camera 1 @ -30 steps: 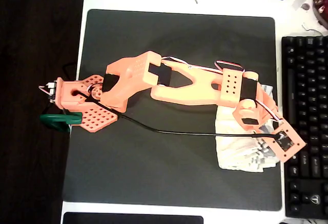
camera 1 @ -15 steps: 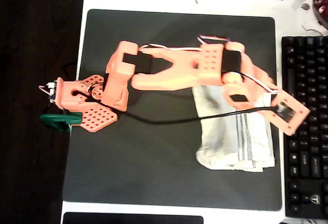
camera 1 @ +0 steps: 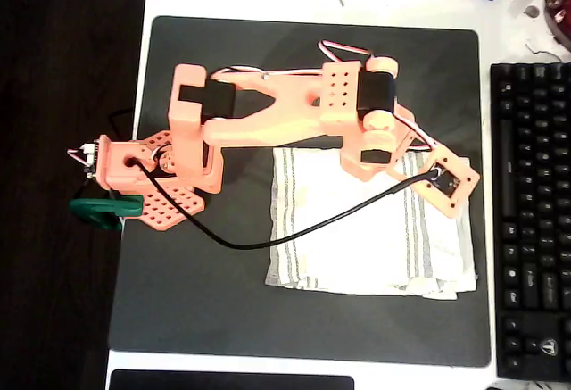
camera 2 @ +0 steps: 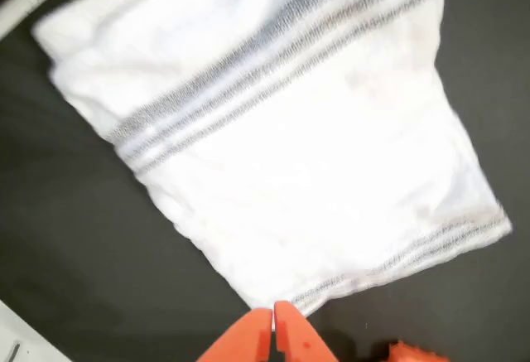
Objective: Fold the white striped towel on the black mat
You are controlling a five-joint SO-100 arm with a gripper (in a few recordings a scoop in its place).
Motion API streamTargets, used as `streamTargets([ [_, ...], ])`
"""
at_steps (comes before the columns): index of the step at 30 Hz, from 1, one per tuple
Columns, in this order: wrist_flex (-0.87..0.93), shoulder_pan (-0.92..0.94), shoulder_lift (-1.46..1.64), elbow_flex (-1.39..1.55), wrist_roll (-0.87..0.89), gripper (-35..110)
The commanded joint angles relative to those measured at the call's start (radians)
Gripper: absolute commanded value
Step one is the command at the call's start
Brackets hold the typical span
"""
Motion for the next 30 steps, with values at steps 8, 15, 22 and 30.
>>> streamTargets([
  [8,-0.242,0.034,0.511,0.62,-0.067,0],
  [15,-0.238,0.1,0.805,0.946,-0.218,6],
  [22,-0.328,0.325,1.009,1.298,-0.219,19],
  [30,-0.776,0.35,0.851,1.528,-0.043,24],
])
